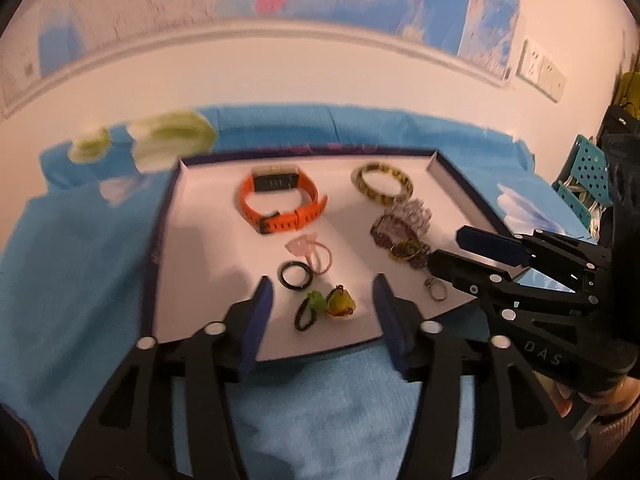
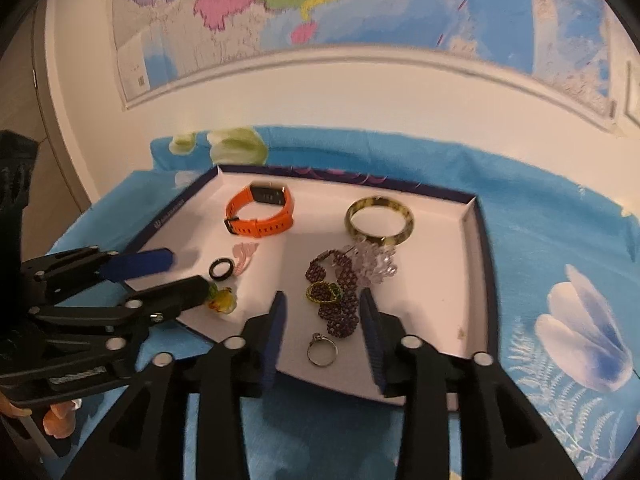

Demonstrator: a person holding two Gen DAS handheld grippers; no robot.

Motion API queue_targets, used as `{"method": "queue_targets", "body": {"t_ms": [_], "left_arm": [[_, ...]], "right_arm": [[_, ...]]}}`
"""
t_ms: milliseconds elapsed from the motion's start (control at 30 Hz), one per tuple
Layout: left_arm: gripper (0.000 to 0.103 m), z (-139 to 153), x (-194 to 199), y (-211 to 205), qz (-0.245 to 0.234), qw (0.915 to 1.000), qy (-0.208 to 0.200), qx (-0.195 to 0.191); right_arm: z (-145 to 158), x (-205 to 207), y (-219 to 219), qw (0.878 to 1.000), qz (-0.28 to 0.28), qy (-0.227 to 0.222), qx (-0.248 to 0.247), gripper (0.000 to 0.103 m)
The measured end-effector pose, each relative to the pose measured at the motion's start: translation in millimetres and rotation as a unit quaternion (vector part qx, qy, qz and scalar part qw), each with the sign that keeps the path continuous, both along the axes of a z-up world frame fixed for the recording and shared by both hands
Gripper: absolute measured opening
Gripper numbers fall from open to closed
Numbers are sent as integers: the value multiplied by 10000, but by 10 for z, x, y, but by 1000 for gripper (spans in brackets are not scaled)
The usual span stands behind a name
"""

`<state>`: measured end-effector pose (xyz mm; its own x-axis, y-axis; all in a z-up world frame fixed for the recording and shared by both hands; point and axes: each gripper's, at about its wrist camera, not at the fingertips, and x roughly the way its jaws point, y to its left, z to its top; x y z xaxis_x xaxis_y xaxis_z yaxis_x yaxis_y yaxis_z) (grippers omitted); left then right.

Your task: Organize jewelry

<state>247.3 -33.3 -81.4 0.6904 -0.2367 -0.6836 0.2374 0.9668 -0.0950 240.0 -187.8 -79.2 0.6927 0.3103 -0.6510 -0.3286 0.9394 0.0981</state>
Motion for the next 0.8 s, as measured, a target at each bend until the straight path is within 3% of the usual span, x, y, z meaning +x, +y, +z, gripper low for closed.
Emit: {"method": "queue_targets", "body": {"t_ms": [33, 100, 200, 333, 500, 800], "left_arm": [[65, 61, -90, 15, 18, 9998, -187, 31], [86, 178, -291, 55, 98, 9983, -566, 84], [98, 317, -586, 116, 214, 9938, -1079, 127], [98, 477, -986, 186, 273, 9864, -1622, 24], [98, 602, -1421, 235, 461, 9765, -2103, -40], [98, 646, -1774, 316, 668, 9738, -2170, -83]], "right_arm": [[60, -84, -33, 9999, -55, -157, 45, 55], [157, -241, -81, 9990, -111, -423, 112, 66], [293, -525, -133, 9958, -165, -873, 200, 82], [436, -917, -172, 9894, -255, -1395, 326, 92], [527, -1301, -202, 9810, -513, -1829, 407, 96], [497, -1671, -172, 9807, -558, -1841, 354, 96]]}}
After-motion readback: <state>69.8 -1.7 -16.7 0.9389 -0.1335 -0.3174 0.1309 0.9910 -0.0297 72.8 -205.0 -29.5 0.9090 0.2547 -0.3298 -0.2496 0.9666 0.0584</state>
